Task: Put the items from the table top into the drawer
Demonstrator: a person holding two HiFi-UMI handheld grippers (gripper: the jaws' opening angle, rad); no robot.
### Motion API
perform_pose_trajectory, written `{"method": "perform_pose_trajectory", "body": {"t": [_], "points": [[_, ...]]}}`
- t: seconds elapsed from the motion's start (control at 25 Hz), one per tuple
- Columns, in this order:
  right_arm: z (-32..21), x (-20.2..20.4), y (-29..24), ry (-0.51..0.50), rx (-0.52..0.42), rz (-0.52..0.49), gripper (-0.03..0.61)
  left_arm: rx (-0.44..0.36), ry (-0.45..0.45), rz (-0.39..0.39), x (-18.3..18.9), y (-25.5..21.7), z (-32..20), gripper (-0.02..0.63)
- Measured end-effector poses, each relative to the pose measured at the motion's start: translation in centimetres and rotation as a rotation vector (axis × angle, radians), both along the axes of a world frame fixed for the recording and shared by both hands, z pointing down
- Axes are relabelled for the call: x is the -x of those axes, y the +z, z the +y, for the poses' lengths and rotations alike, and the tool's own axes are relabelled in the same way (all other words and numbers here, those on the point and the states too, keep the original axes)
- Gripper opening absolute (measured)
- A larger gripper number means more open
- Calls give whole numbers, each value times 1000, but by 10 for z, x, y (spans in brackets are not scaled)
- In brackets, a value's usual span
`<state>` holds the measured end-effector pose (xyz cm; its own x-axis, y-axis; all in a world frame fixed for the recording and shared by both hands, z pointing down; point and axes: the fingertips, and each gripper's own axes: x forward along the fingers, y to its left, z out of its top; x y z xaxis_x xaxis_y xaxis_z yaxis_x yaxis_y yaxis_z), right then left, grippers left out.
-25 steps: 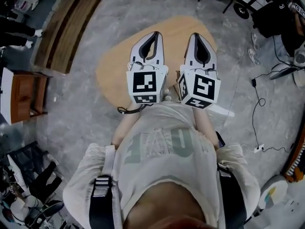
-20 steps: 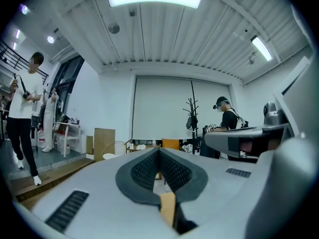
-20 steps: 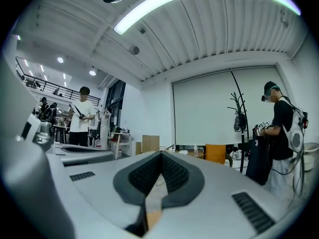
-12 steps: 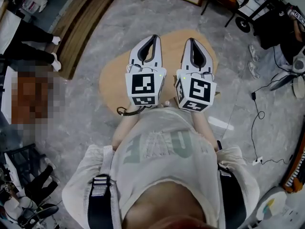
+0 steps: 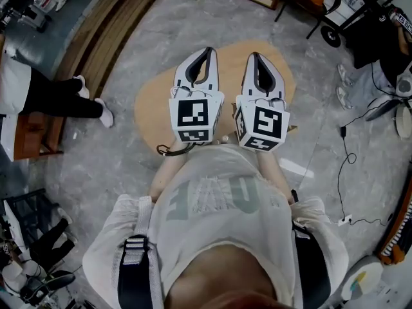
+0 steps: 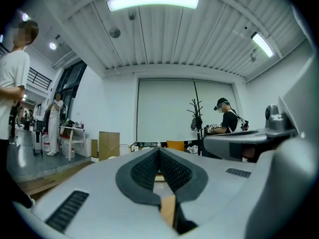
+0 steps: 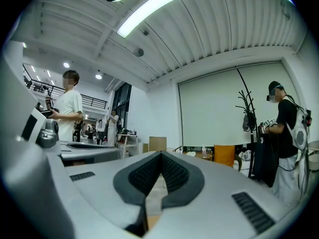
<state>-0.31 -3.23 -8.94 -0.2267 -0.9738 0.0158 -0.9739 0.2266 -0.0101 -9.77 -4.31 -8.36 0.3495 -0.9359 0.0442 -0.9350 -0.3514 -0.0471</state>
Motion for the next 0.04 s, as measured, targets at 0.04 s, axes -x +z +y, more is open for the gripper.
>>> {"method": "perform_pose_trajectory", "body": {"t": [0.04], "points": [[0,2,0,-4,0,0,3,0,-1,0,1,0,0,8]]}}
